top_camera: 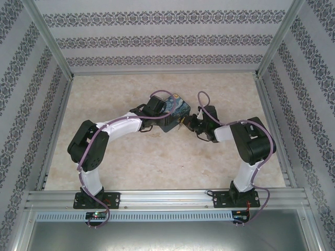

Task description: Unlock the padlock with the key

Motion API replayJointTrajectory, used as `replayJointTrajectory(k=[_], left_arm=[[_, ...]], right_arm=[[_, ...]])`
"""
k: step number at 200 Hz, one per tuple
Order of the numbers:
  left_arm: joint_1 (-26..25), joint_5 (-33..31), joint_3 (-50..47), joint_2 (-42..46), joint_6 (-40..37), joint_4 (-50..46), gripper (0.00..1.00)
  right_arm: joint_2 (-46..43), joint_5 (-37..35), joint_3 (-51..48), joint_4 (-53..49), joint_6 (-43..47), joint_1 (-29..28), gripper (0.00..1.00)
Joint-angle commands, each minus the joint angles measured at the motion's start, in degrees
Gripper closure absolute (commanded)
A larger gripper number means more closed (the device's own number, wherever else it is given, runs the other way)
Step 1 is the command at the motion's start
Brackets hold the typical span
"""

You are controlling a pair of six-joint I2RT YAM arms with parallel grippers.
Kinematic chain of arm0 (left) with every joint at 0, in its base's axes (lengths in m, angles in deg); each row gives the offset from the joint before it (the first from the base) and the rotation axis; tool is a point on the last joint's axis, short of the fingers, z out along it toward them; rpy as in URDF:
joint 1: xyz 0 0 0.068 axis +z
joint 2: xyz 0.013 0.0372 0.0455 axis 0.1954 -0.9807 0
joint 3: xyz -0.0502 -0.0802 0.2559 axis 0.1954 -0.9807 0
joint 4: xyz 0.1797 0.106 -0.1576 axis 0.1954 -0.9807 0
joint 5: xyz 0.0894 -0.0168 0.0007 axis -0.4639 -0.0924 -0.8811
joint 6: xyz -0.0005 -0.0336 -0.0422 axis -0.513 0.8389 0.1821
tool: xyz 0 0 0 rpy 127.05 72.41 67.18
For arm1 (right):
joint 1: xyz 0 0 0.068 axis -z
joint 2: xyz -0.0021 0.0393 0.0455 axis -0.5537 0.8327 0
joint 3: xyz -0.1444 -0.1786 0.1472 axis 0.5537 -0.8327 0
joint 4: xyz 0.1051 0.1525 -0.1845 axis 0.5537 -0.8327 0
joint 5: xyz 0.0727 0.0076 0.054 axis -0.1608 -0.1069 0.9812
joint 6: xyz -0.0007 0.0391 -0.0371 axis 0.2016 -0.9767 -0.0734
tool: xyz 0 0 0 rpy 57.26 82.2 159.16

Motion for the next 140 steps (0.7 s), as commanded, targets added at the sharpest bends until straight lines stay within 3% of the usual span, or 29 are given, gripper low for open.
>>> replayJointTrajectory(k=[1,46,87,140], left_arm=[[-0.4,0.0,-2.2,-4.4,-2.1,-10.2,0.25],[-0.4,0.7,-1.5,-3.8,-2.1,-10.7,0.22],[-0.3,2.9,0.5,-1.8,-1.7,-10.2,0.11],[0.3,4.9,3.2,2.1,0.1,-10.9,0.01]], right_arm=[[0.0,5.2,0.3,-0.7,3.3,1.7,1.0],[-4.6,6.3,-5.8,-0.4,4.0,3.9,1.0],[-11.7,5.9,-11.9,-1.1,2.8,2.6,1.0],[-18.3,3.6,-16.4,-1.3,-1.1,-7.0,1.0]])
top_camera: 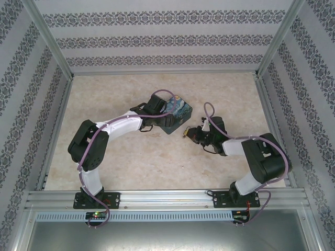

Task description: Unlock the padlock with the key

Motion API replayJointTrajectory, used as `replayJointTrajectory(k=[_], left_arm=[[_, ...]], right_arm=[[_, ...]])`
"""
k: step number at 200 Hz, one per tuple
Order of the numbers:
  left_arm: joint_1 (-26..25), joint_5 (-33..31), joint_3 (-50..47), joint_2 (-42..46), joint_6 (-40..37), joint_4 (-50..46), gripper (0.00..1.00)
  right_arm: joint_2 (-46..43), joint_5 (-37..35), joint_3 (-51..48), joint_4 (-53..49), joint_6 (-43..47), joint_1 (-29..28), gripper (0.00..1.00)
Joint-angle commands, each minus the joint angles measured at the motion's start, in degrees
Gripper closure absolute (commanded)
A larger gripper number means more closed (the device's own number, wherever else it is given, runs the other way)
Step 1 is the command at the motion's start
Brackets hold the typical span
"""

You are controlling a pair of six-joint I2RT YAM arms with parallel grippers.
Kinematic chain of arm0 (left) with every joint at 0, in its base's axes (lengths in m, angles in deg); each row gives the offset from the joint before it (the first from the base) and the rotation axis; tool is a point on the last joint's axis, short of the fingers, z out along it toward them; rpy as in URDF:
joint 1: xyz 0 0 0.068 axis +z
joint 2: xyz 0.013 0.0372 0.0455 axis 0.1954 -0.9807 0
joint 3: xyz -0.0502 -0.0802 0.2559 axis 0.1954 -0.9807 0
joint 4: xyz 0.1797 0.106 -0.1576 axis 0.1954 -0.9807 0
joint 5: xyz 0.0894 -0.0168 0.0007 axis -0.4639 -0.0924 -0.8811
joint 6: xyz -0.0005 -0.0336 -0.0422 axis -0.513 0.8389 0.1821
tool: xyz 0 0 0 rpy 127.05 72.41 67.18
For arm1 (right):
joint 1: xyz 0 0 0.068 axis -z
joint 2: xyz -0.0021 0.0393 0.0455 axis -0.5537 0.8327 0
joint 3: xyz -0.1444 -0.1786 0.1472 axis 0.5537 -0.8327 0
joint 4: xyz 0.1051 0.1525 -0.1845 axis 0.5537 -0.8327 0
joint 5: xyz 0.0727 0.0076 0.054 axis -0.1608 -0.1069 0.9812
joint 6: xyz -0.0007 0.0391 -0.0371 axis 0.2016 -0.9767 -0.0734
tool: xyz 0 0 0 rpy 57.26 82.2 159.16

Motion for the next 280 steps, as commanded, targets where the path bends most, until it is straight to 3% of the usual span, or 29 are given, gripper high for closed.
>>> replayJointTrajectory(k=[1,66,104,120,146,171,186,191,199,203,210,214,244,280], left_arm=[[0.3,2.1,0.9,2.3,0.3,-6.5,0.0],[1.8,-0.8,-0.4,12.9,2.8,-8.9,0.0],[2.2,-7.7,-3.2,22.0,3.5,-12.1,0.0],[2.3,-9.6,-5.2,25.8,3.7,-13.1,0.0],[2.6,-11.0,-8.4,31.5,4.2,-14.2,0.0],[3.2,-12.1,-10.5,35.1,4.9,-15.5,0.0],[3.7,-14.1,-11.2,36.5,5.1,-16.1,0.0],[4.0,-14.9,-11.5,36.9,5.2,-16.2,0.0],[4.8,-16.2,-11.9,37.5,5.3,-16.2,0.0],[5.2,-16.6,-12.0,37.7,5.3,-16.2,0.0],[6.2,-17.2,-12.3,38.2,5.2,-16.1,0.0],[6.8,-17.6,-12.5,38.2,5.2,-16.1,0.01],[10.5,-23.1,-14.2,39.0,2.2,-12.8,0.0],[12.0,-28.8,-22.0,41.5,-10.3,4.5,0.0]], right_arm=[[-2.9,-1.1,-1.5,0.4,-2.1,-4.9,1.0],[-1.1,-8.5,-2.4,3.0,-6.9,-21.1,1.0],[2.1,-10.8,-3.2,4.3,-7.8,-23.2,1.0],[1.5,-11.0,-4.0,3.4,-7.6,-22.3,0.85],[-1.9,-11.2,-5.9,0.7,-7.3,-19.8,0.58],[-8.8,-10.5,-9.5,-3.2,-6.7,-16.0,0.42],[-15.7,-9.9,-10.1,-9.3,-5.4,-12.9,0.35],[-18.6,-9.8,-9.8,-12.3,-4.5,-11.8,0.25],[-23.3,-10.0,-9.1,-17.7,-3.0,-9.9,0.22],[-25.7,-10.0,-8.5,-20.6,-1.9,-8.7,0.14],[-29.7,-10.6,-7.0,-26.1,0.1,-6.9,0.1],[-31.7,-11.1,-6.7,-29.0,1.1,-6.0,0.03],[-43.3,-15.7,3.7,-46.0,10.5,4.0,0.02],[-40.7,-25.1,12.8,-50.3,17.9,15.3,0.02]])
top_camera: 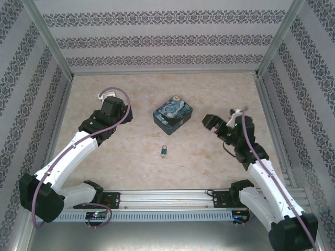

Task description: Unlock the padlock with the key

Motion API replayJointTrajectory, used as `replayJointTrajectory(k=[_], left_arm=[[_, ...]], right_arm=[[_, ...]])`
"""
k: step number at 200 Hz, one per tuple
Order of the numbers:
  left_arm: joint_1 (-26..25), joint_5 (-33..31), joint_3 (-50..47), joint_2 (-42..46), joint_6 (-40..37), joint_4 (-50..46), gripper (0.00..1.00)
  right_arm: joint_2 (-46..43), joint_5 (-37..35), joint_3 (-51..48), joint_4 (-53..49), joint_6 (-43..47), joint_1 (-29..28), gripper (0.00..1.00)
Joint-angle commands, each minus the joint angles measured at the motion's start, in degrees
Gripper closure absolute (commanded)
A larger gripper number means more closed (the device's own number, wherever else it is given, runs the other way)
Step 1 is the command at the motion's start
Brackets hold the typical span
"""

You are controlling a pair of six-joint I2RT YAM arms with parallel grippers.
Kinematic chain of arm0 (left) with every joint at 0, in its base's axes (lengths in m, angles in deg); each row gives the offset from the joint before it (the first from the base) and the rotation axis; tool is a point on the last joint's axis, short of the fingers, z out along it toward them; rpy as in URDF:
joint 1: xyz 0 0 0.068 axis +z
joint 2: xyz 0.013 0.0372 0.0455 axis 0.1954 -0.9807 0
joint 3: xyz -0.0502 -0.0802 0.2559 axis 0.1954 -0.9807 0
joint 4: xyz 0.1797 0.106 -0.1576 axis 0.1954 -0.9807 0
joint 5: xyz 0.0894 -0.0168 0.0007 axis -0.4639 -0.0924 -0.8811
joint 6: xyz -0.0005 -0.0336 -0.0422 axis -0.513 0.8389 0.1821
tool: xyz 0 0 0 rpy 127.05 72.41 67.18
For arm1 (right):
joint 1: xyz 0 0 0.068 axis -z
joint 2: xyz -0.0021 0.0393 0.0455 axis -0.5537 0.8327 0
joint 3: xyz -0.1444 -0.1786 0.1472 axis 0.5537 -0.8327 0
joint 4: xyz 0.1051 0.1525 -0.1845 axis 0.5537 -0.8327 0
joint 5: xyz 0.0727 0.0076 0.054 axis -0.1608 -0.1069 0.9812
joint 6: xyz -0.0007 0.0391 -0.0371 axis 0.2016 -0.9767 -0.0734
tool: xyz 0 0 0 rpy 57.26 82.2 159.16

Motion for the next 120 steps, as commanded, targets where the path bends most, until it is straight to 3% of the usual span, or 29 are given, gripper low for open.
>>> replayJointTrajectory(k=[1,36,81,93,120], left_arm=[[0.7,-6.7,-5.2,2.5,-10.2,13.6,0.0],[3.6,-7.8,-11.3,4.0,-17.1,24.4,0.0],[10.4,-4.7,-19.2,0.8,-19.7,37.9,0.0],[12.0,-4.1,-21.3,-0.5,-20.3,42.1,0.0],[15.9,-1.6,-22.9,-5.5,-19.5,46.3,0.0]], right_arm=[[2.8,-8.6,4.3,-8.6,8.6,4.8,0.02],[11.8,-22.3,7.5,-2.0,24.1,5.7,0.02],[21.6,-40.3,1.6,18.2,33.2,5.7,0.02],[24.2,-43.0,-1.0,24.8,35.6,5.8,0.02],[28.9,-41.5,-4.7,34.5,37.9,6.0,0.02]])
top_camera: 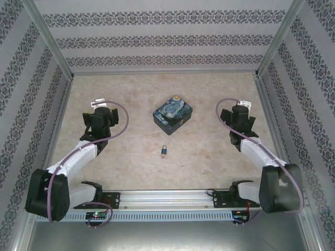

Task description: Unlock the padlock with the key

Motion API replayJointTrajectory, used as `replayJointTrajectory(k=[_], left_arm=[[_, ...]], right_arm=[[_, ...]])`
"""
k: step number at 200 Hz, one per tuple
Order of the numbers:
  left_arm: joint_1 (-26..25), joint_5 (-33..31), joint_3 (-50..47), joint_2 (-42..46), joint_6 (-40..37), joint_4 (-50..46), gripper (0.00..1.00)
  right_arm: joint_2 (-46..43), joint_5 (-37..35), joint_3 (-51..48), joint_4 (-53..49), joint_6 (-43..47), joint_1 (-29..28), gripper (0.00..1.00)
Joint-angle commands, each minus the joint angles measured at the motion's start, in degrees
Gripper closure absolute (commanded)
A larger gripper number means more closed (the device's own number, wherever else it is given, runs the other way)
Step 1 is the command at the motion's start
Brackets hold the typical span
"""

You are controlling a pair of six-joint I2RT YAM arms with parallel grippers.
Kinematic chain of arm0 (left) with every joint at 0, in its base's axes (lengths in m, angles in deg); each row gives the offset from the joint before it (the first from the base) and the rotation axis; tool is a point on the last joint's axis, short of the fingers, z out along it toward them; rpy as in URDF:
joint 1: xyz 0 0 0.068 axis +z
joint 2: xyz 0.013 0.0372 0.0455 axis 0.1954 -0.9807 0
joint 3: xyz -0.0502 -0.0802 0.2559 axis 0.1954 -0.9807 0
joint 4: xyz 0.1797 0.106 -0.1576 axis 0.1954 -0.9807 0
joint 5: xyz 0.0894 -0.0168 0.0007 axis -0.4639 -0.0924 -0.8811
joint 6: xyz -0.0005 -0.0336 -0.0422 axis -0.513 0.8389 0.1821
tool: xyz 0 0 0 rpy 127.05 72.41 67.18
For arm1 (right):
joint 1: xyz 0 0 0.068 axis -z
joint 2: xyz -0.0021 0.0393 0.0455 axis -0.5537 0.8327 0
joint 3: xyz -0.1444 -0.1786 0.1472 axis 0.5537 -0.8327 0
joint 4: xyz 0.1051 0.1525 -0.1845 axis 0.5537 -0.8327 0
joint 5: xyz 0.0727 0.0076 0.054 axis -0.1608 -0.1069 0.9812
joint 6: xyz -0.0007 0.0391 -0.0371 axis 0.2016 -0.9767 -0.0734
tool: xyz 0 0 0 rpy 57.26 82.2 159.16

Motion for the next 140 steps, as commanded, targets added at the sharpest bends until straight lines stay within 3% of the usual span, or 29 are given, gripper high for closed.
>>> replayJointTrajectory(k=[1,18,38,73,80,94,104,110,140], left_arm=[[3.0,2.9,-1.2,-3.4,-1.3,9.5,0.0],[3.7,4.1,-1.6,-6.9,-2.4,10.8,0.01],[4.5,5.7,-6.0,-11.0,-4.2,20.2,0.0],[5.8,12.8,-13.4,-18.0,-5.9,40.6,0.01],[6.6,15.5,-13.3,-18.3,-5.7,39.9,0.0],[7.4,21.6,-13.0,-22.0,-7.4,43.7,0.01],[9.8,26.5,-10.4,-20.2,-6.1,35.1,0.01],[10.7,28.8,-10.6,-21.1,-5.6,37.6,0.01],[11.1,29.4,-10.3,-20.7,-5.6,35.6,0.0]], right_arm=[[2.9,-4.1,-3.0,14.4,5.4,0.3,0.02],[5.7,-1.9,-4.4,19.2,5.3,0.4,0.02],[7.7,1.3,-4.5,21.9,7.1,0.3,0.02],[14.0,11.4,-11.9,43.0,11.7,0.3,0.02],[15.1,13.7,-12.8,46.1,12.4,0.3,0.02],[13.8,21.0,-11.8,41.7,14.2,1.2,0.02],[15.0,22.6,-11.2,42.2,12.6,2.5,0.02],[14.8,24.2,-10.1,39.7,11.1,3.9,0.02],[14.7,23.0,-10.2,40.2,10.9,4.0,0.02]])
